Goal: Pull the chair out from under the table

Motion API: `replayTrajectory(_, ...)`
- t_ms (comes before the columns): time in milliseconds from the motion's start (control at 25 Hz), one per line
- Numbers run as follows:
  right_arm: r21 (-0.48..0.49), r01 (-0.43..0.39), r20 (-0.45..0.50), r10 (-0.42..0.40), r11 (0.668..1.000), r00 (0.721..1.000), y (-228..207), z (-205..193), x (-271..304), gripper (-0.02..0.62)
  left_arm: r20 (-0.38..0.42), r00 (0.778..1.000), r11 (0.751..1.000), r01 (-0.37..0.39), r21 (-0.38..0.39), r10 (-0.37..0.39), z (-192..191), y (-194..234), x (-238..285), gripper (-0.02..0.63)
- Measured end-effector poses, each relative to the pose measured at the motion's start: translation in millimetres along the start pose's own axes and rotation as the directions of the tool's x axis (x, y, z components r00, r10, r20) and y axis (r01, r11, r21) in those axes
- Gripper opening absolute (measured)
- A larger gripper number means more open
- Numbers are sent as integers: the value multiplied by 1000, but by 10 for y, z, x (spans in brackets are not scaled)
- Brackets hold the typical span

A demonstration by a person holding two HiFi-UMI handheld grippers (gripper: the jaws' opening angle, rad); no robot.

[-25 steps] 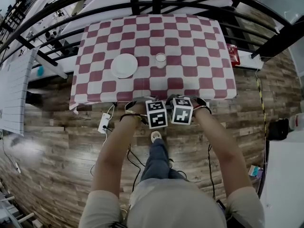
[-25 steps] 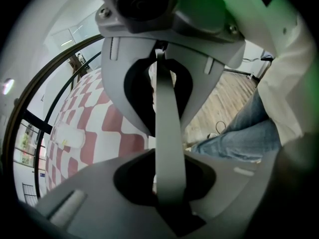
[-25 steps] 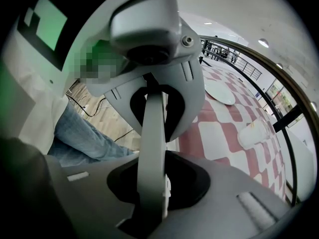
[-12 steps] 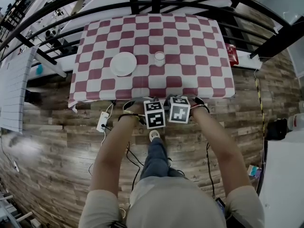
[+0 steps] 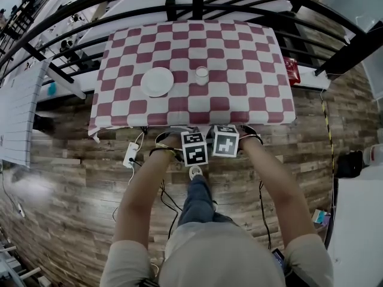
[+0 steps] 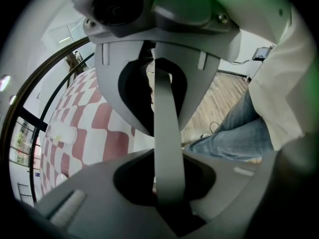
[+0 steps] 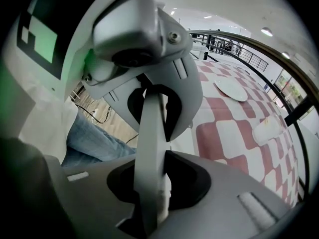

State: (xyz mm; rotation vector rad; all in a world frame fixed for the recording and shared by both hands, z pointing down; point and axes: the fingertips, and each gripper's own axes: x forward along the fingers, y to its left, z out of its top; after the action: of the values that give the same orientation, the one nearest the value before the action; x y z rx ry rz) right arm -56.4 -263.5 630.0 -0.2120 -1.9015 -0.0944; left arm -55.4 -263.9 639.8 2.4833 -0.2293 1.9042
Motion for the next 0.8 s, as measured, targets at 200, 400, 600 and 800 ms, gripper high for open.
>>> replayTrajectory(200, -1, -10, 0, 10, 1000, 1000, 113, 8, 2, 75, 1, 1000, 1000, 5, -6, -5, 6, -108, -12, 78)
replayTrajectory(400, -1, -15, -8, 15, 1000, 1000, 247, 1, 10, 75, -1, 1000, 1000, 8, -7, -8, 4, -239, -32, 78)
replayTrajectory(600, -5, -6, -8, 6, 1000, 1000, 322, -25, 73, 77, 2, 1000, 1000, 12, -6, -12, 17, -353, -45, 77)
replayTrajectory(800, 6, -16, -1, 16, 1000, 1000, 460, -9, 28, 77, 1, 1000, 1000, 14, -12, -14, 35, -463, -56, 77)
